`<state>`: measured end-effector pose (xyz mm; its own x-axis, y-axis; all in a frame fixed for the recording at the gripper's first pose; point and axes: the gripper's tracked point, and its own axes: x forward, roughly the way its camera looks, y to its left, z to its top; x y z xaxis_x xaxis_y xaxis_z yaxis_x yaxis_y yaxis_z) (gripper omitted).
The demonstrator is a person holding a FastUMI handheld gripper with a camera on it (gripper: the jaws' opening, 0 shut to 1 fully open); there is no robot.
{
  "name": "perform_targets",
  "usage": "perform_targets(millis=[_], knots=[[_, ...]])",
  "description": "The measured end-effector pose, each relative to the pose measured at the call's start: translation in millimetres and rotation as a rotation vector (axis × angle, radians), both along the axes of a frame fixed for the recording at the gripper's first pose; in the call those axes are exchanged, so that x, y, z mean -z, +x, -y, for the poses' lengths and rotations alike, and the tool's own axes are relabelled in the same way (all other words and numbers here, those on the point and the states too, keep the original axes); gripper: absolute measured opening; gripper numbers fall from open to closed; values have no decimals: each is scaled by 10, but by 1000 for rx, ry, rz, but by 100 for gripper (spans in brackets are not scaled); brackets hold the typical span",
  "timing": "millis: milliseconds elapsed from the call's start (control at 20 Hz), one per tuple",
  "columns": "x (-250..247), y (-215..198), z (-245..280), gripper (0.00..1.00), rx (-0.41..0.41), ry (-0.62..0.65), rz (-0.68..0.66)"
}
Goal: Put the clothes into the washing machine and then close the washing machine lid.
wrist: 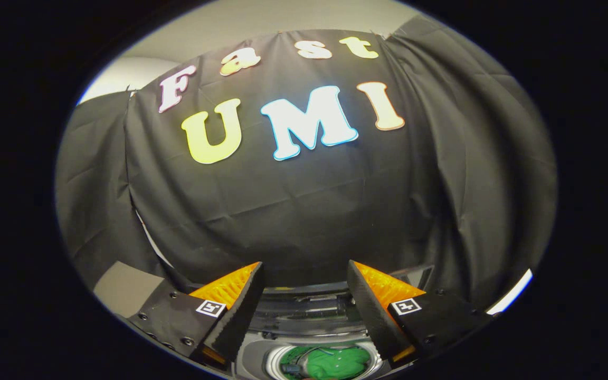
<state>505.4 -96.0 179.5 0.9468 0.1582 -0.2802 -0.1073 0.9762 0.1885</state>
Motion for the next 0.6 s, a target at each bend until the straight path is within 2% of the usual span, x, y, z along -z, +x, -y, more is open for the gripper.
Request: perform_targets(millis=[200,450,600], knots=[[231,297,-259,98,-18,-75,-36],[421,425,-322,98,-8,-127,-34],[348,425,-342,98,-13,-121,-9]])
